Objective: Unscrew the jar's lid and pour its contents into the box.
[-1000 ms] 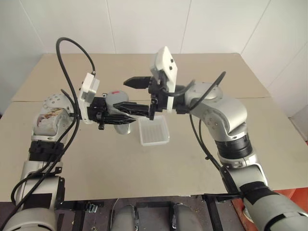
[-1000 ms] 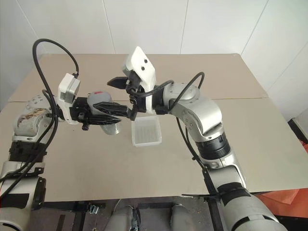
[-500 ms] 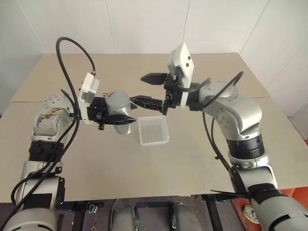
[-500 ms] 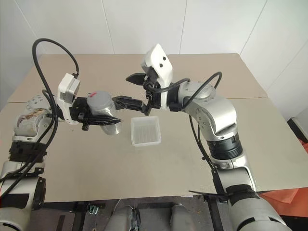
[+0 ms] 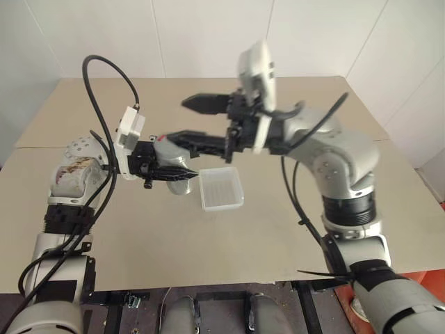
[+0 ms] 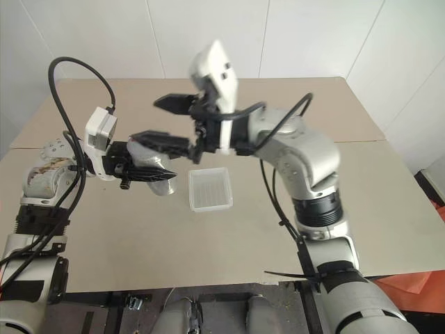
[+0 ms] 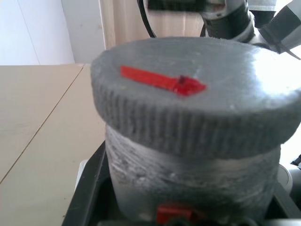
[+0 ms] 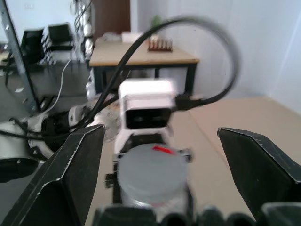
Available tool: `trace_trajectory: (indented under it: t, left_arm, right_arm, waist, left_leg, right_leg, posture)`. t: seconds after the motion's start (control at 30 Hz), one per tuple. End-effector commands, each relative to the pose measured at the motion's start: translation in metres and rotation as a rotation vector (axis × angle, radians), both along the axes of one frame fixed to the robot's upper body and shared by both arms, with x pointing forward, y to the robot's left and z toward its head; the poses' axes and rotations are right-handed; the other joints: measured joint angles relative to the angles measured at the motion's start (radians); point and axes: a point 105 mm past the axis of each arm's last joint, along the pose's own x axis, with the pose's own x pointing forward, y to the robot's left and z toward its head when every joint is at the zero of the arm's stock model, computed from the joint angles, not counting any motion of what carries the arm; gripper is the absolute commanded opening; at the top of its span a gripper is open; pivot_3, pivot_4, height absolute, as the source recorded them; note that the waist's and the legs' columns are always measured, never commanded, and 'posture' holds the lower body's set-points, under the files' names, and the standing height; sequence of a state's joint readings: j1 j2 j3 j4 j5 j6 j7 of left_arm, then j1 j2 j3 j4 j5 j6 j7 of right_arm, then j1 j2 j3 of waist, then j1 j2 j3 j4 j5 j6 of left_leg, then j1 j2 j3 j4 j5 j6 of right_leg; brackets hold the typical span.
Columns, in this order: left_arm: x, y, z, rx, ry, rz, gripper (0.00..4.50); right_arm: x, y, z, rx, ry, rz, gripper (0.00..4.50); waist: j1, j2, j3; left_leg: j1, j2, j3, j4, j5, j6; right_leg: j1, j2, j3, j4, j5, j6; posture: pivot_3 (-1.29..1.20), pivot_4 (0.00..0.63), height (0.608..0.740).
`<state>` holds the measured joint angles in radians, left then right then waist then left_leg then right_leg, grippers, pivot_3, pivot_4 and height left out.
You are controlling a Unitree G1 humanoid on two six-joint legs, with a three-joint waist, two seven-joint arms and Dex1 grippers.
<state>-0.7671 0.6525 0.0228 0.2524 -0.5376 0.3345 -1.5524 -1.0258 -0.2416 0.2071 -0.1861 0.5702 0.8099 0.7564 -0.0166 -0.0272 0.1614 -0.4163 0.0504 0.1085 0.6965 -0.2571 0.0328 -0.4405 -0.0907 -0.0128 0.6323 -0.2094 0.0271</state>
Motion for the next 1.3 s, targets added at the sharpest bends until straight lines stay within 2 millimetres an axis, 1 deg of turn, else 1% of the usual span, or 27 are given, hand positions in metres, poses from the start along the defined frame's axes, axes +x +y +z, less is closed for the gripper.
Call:
trace_trajectory:
  t: [0.03, 0.23, 0.53, 0.63, 0.83, 1.07, 1.17, 1.3]
  left_arm:
    - [0.000, -0.001, 0.012, -0.017, -0.058, -0.001, 1.94]
    - [-0.001, 0.000, 0.012, -0.014, -0.057, -0.005, 1.94]
    - [-0.002, 0.002, 0.012, -0.006, -0.054, -0.006, 1.94]
    - [-0.002, 0.002, 0.012, -0.004, -0.055, -0.005, 1.94]
    - [-0.002, 0.003, 0.012, -0.002, -0.058, -0.006, 1.94]
    - [-0.003, 0.002, 0.011, 0.007, -0.071, -0.020, 1.94]
    - [-0.003, 0.001, 0.012, 0.007, -0.073, -0.021, 1.94]
    - [-0.003, 0.001, 0.011, 0.005, -0.074, -0.022, 1.94]
  right_arm:
    - [-0.001, 0.009, 0.007, -0.021, -0.088, -0.038, 4.47]
    - [0.008, 0.012, 0.006, -0.021, -0.099, -0.097, 4.47]
    - [0.012, 0.001, 0.008, -0.004, -0.095, -0.111, 4.47]
    - [0.011, -0.002, 0.008, -0.001, -0.093, -0.104, 4.47]
    - [0.007, -0.002, 0.006, -0.005, -0.094, -0.082, 4.47]
    - [-0.005, 0.000, 0.002, -0.001, -0.074, 0.004, 4.47]
    - [-0.003, 0.002, 0.000, -0.005, -0.066, -0.008, 4.47]
    - [0.000, 0.003, 0.003, 0.005, -0.043, -0.018, 4.47]
  waist:
    - [0.000, 0.000, 0.000]
    - [0.003, 0.000, 0.000]
    - [0.002, 0.000, 0.000]
    - [0.002, 0.000, 0.000]
    - [0.002, 0.000, 0.000]
    - [0.002, 0.000, 0.000]
    - [0.001, 0.000, 0.000]
    - [0.001, 0.000, 0.000]
  left_leg:
    - [0.000, 0.000, 0.000, 0.000, 0.000, 0.000]
    - [0.000, 0.000, 0.000, 0.000, 0.000, 0.000]
    - [0.000, 0.000, 0.000, 0.000, 0.000, 0.000]
    - [0.000, 0.000, 0.000, 0.000, 0.000, 0.000]
    - [0.000, 0.000, 0.000, 0.000, 0.000, 0.000]
    - [0.000, 0.000, 0.000, 0.000, 0.000, 0.000]
    - [0.000, 0.000, 0.000, 0.000, 0.000, 0.000]
    - [0.000, 0.000, 0.000, 0.000, 0.000, 0.000]
  right_leg:
    - [0.000, 0.000, 0.000, 0.000, 0.000, 0.000]
    - [0.001, 0.000, 0.000, 0.000, 0.000, 0.000]
    - [0.000, 0.000, 0.000, 0.000, 0.000, 0.000]
    - [0.000, 0.000, 0.000, 0.000, 0.000, 0.000]
    - [0.000, 0.000, 0.000, 0.000, 0.000, 0.000]
    - [0.000, 0.000, 0.000, 0.000, 0.000, 0.000]
    - [0.000, 0.000, 0.000, 0.000, 0.000, 0.000]
    - [0.000, 0.000, 0.000, 0.000, 0.000, 0.000]
  posture:
    - [0.00, 0.150, 0.740]
    - [0.00, 0.150, 0.740]
    - [0.00, 0.150, 0.740]
    - [0.00, 0.150, 0.740]
    - [0.00, 0.150, 0.740]
    - [0.00, 0.150, 0.740]
    - [0.00, 0.150, 0.740]
    - [0.00, 0.150, 0.740]
